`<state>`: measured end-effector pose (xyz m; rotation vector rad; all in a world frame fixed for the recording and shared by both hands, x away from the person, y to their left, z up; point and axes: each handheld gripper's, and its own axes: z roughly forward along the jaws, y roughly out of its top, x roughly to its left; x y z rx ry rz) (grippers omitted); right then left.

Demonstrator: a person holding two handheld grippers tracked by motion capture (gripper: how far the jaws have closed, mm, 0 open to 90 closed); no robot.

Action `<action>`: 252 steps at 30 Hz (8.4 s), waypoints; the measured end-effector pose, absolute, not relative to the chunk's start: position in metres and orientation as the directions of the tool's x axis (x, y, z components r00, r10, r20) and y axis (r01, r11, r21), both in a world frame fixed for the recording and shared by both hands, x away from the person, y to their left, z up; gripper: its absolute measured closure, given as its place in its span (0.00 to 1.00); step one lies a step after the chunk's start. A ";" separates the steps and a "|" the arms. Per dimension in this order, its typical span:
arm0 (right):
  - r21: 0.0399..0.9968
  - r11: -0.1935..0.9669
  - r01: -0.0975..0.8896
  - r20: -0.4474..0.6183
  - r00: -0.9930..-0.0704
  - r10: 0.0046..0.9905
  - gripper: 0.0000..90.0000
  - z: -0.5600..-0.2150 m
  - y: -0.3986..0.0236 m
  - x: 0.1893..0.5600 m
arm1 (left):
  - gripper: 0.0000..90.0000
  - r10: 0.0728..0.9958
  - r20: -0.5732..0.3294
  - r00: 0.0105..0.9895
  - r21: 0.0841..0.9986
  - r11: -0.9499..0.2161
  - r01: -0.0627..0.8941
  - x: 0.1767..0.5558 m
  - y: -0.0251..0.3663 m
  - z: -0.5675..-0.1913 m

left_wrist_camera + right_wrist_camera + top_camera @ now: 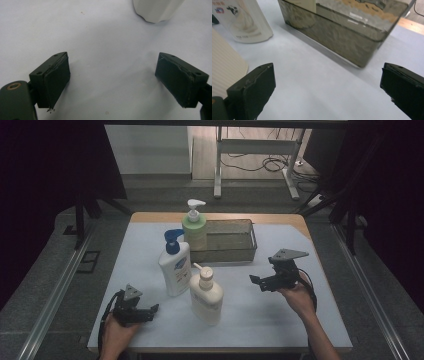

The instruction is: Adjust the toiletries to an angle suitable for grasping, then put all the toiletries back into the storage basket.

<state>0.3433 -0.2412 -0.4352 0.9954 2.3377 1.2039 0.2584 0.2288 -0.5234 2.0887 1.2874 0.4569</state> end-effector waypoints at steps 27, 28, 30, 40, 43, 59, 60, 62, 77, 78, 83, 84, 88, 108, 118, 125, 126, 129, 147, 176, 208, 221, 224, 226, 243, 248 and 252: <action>0.755 0.409 0.512 0.021 -0.642 0.766 0.00 -0.483 -0.279 0.302 | 0.14 0.887 -0.033 0.461 0.674 -0.322 0.665 0.258 0.229 -0.523; 0.749 0.413 0.518 0.018 -0.640 0.768 0.00 -0.489 -0.279 0.299 | 0.14 0.887 -0.032 0.461 0.674 -0.322 0.665 0.258 0.229 -0.523; 0.743 0.421 0.521 0.017 -0.643 0.766 0.00 -0.494 -0.280 0.296 | 0.14 0.887 -0.032 0.461 0.674 -0.322 0.665 0.258 0.229 -0.523; 0.690 0.469 0.551 0.008 -0.654 0.756 0.00 -0.521 -0.281 0.287 | 0.14 0.887 -0.031 0.461 0.674 -0.322 0.665 0.258 0.229 -0.523; 0.688 0.478 0.546 -0.007 -0.654 0.756 0.00 -0.521 -0.280 0.286 | 0.14 0.887 -0.030 0.461 0.674 -0.323 0.664 0.258 0.229 -0.523; 0.671 0.476 0.568 0.006 -0.647 0.762 0.00 -0.519 -0.279 0.285 | 0.14 0.887 -0.031 0.461 0.674 -0.322 0.665 0.258 0.229 -0.523; 0.671 0.476 0.568 0.013 -0.651 0.759 0.00 -0.519 -0.279 0.285 | 0.14 0.887 -0.032 0.462 0.674 -0.322 0.665 0.258 0.229 -0.523; 0.675 0.473 0.567 0.043 -0.670 0.741 0.00 -0.518 -0.280 0.284 | 0.14 0.887 -0.031 0.462 0.674 -0.322 0.665 0.258 0.229 -0.523; 0.730 0.477 0.489 0.054 -0.737 0.674 0.00 -0.497 -0.274 0.263 | 0.14 0.887 -0.032 0.462 0.674 -0.322 0.665 0.258 0.229 -0.523; 0.735 0.477 0.482 0.052 -0.741 0.669 0.00 -0.495 -0.273 0.262 | 0.14 0.887 -0.032 0.462 0.674 -0.322 0.665 0.258 0.229 -0.523; 0.743 0.474 0.473 0.062 -0.753 0.655 0.00 -0.492 -0.268 0.258 | 0.14 0.887 -0.032 0.462 0.674 -0.322 0.665 0.258 0.229 -0.523; 0.743 0.473 0.475 0.065 -0.754 0.654 0.00 -0.491 -0.267 0.257 | 0.14 0.887 -0.032 0.462 0.674 -0.322 0.665 0.258 0.229 -0.523; 0.743 0.477 0.469 0.072 -0.765 0.640 0.00 -0.488 -0.260 0.256 | 0.14 0.886 -0.032 0.462 0.674 -0.322 0.665 0.258 0.229 -0.523; 0.749 0.511 0.421 0.086 -0.827 0.555 0.00 -0.474 -0.211 0.256 | 0.14 0.887 -0.031 0.461 0.673 -0.322 0.665 0.258 0.229 -0.523; 0.759 0.506 0.409 0.110 -0.848 0.519 0.00 -0.470 -0.190 0.257 | 0.14 0.887 -0.032 0.461 0.673 -0.322 0.666 0.259 0.229 -0.523; 0.766 0.508 0.394 0.108 -0.858 0.502 0.02 -0.466 -0.176 0.255 | 0.14 0.887 -0.032 0.461 0.673 -0.322 0.666 0.259 0.229 -0.523; 0.767 0.507 0.395 0.117 -0.861 0.494 0.02 -0.466 -0.171 0.255 | 0.14 0.887 -0.032 0.462 0.673 -0.322 0.666 0.259 0.229 -0.523; 0.767 0.522 0.373 0.092 -0.870 0.485 0.03 -0.465 -0.164 0.254 | 0.14 0.887 -0.032 0.461 0.673 -0.322 0.666 0.259 0.229 -0.523; 0.789 0.500 0.357 0.066 -0.858 0.509 0.15 -0.464 -0.132 0.255 | 0.14 0.886 -0.033 0.462 0.673 -0.322 0.666 0.259 0.229 -0.523; 0.797 0.519 0.309 0.009 -0.865 0.502 0.26 -0.464 -0.127 0.260 | 0.14 0.887 -0.032 0.462 0.673 -0.322 0.666 0.259 0.229 -0.523; 0.780 0.524 0.343 0.018 -0.848 0.529 0.39 -0.452 -0.102 0.265 | 0.14 0.887 -0.033 0.461 0.673 -0.322 0.666 0.259 0.229 -0.523; 0.776 0.523 0.354 0.019 -0.841 0.541 0.42 -0.451 -0.102 0.262 | 0.14 0.886 -0.034 0.462 0.672 -0.322 0.667 0.259 0.229 -0.523; 0.778 0.517 0.358 0.027 -0.841 0.541 0.43 -0.449 -0.104 0.262 | 0.14 0.885 -0.031 0.464 0.671 -0.325 0.666 0.259 0.229 -0.523; 0.778 0.516 0.359 0.028 -0.840 0.542 0.43 -0.448 -0.105 0.262 | 0.14 0.885 -0.031 0.464 0.671 -0.325 0.666 0.259 0.229 -0.523; 0.787 0.491 0.373 0.029 -0.818 0.575 0.43 -0.429 -0.121 0.267 | 0.14 0.886 -0.034 0.463 0.672 -0.323 0.666 0.259 0.229 -0.523; 0.787 0.490 0.376 0.024 -0.811 0.584 0.44 -0.422 -0.128 0.272 | 0.14 0.886 -0.034 0.463 0.672 -0.323 0.666 0.259 0.229 -0.523; 0.788 0.483 0.382 0.027 -0.805 0.592 0.44 -0.417 -0.132 0.274 | 0.14 0.886 -0.034 0.463 0.672 -0.323 0.667 0.259 0.229 -0.523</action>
